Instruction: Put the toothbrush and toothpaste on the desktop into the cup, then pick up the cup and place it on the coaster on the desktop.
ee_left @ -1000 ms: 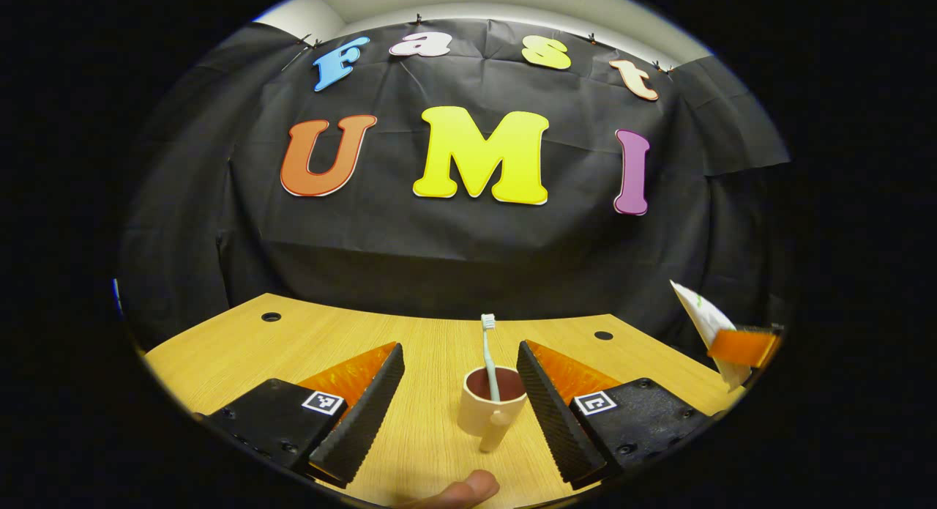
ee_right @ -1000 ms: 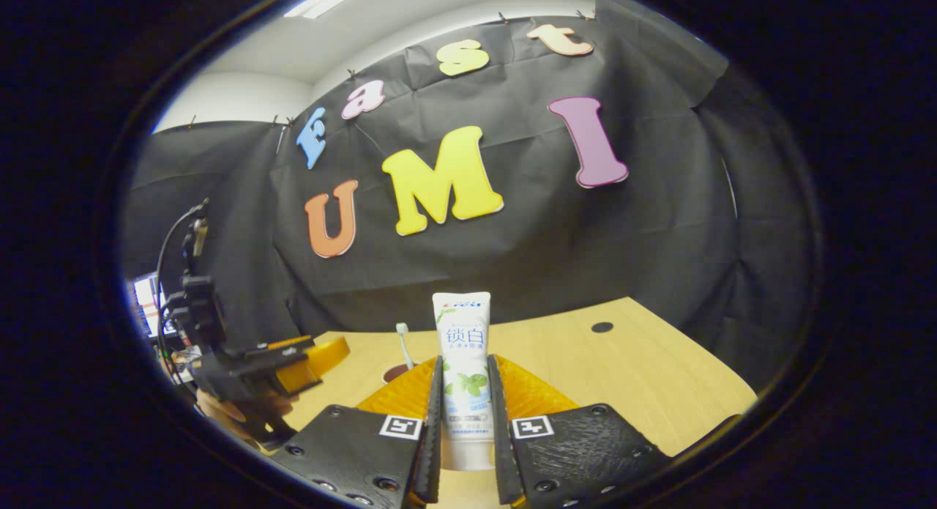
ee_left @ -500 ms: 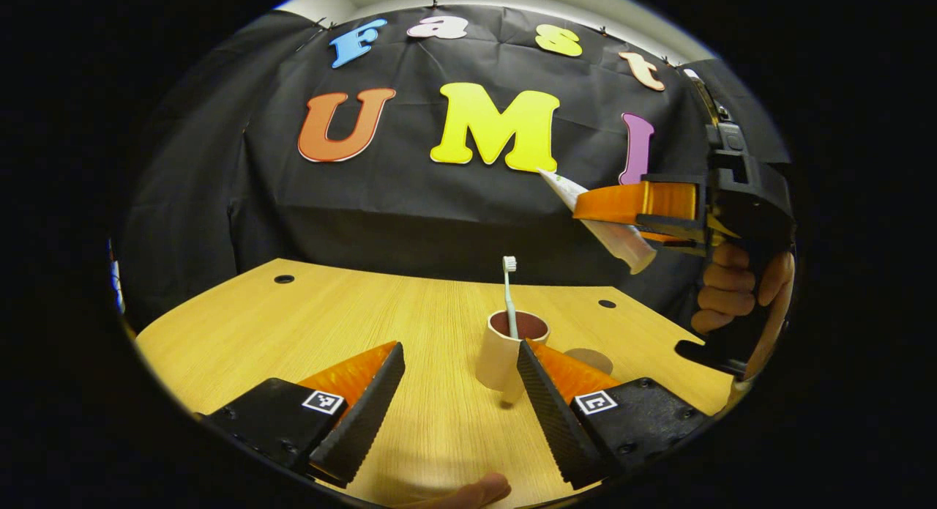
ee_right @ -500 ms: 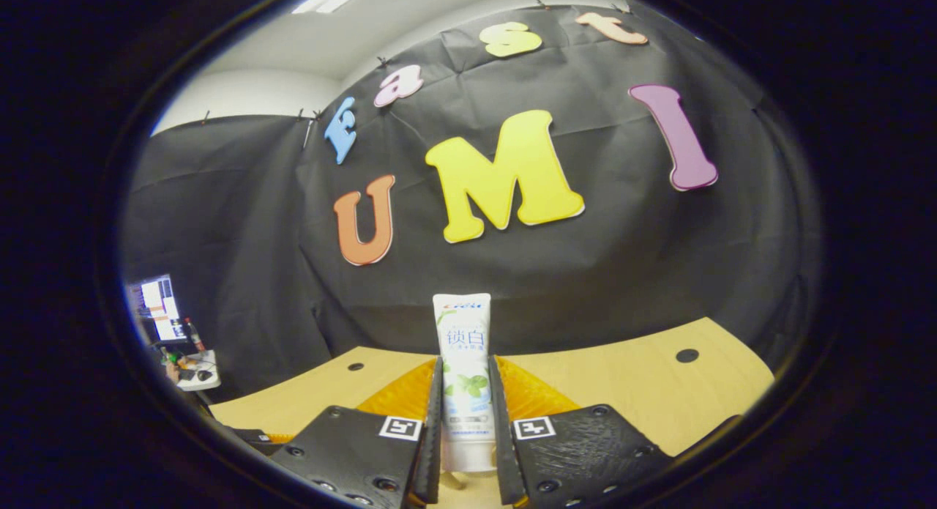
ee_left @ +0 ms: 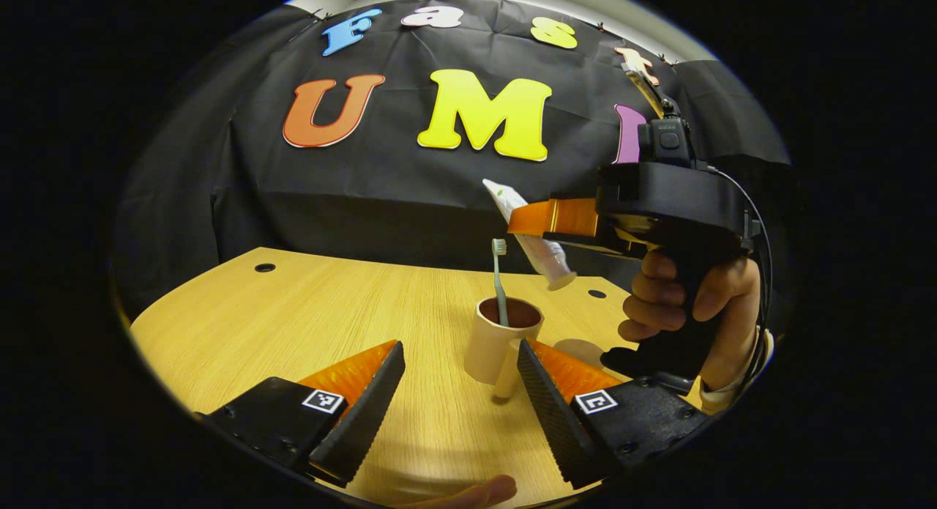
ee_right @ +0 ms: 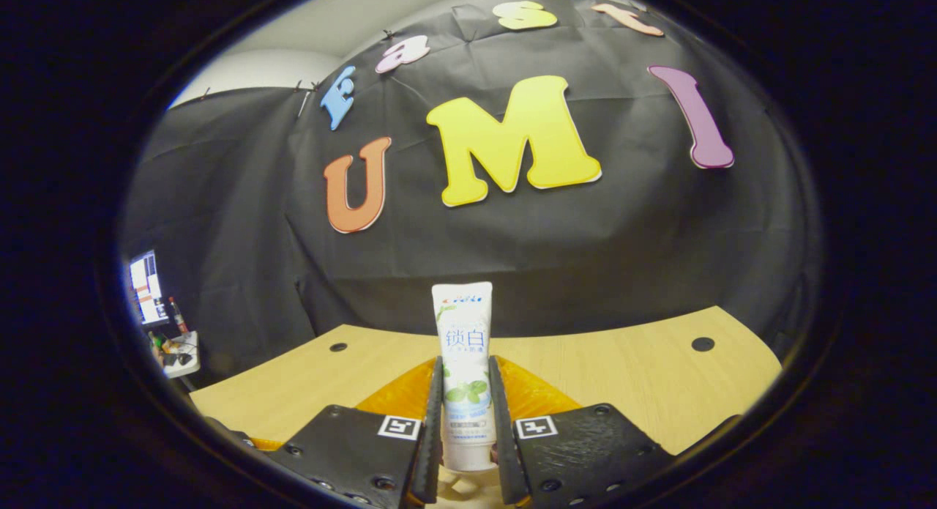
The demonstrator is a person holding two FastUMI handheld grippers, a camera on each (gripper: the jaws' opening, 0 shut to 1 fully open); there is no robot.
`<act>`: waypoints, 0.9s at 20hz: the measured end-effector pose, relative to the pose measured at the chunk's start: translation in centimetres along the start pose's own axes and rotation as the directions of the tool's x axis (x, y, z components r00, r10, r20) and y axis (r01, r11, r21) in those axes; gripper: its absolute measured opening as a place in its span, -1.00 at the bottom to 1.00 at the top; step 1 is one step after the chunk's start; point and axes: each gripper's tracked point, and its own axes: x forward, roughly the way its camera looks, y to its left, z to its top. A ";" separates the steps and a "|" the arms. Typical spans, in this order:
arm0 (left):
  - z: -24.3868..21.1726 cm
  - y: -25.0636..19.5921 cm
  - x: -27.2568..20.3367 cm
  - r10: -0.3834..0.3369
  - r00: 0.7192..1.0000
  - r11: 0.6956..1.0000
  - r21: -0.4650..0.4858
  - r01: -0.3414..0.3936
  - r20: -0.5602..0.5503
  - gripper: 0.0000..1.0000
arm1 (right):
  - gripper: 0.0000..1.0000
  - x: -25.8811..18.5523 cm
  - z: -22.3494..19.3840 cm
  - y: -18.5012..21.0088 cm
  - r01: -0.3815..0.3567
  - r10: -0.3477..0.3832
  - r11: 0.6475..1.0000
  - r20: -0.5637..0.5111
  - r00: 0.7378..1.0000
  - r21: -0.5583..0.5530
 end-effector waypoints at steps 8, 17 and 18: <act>-1.4 1.2 0.3 0.023 0.999 0.999 -0.033 -0.025 -0.044 0.97 | -0.46 -1.0 1.0 0.7 -0.013 0.013 1.000 0.028 1.000 -0.016; 0.3 0.0 1.8 0.023 0.998 1.000 0.003 -0.023 -0.057 0.96 | 0.02 -8.0 1.3 -1.5 -0.004 0.005 1.000 0.058 0.998 -0.020; 0.8 -0.1 2.0 0.021 0.998 1.000 -0.014 -0.021 -0.060 0.96 | 0.05 -9.3 1.3 -2.1 0.006 -0.004 0.999 0.067 0.998 -0.032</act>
